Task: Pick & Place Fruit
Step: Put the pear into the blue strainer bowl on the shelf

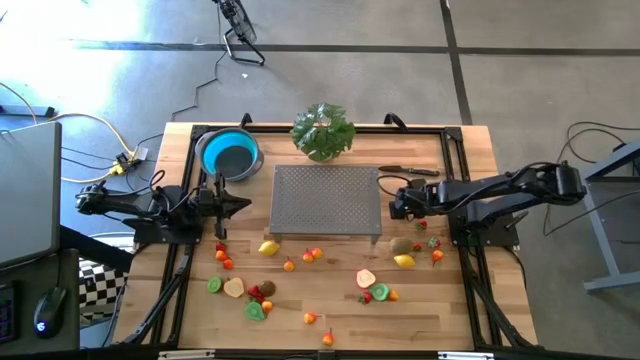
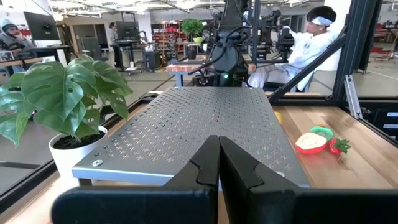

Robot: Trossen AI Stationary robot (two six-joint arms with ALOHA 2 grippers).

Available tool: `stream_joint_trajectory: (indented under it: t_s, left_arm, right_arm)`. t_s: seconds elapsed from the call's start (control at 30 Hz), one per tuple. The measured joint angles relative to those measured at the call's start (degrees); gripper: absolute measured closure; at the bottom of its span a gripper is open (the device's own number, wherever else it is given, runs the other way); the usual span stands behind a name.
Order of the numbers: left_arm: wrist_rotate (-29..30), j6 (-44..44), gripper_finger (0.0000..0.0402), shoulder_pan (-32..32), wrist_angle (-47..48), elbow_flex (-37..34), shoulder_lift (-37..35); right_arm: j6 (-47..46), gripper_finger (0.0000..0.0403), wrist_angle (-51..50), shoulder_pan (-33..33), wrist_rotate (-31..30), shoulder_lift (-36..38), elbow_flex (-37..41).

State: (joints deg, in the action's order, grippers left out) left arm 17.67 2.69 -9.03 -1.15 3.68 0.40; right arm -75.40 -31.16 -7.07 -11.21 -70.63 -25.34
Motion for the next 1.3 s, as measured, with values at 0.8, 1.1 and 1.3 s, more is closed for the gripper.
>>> stream_joint_trajectory:
  t_s: [0.8,1.1,1.3]
  left_arm:
    - [0.00,0.00,0.0401,-0.01,0.04,0.00,0.00]
    - [0.01,0.00,0.0401,0.00,0.04,0.00,0.00]
    - [0.02,-0.01,0.0401,-0.01,0.04,0.00,0.00]
  right_arm:
    - [0.00,0.0206,0.70,-0.09,-1.21,0.24,0.24]
    - [0.04,0.0258,0.71,-0.09,-1.08,0.24,0.24]
    - [0.17,0.0278,0.81,-0.09,-0.87,0.24,0.24]
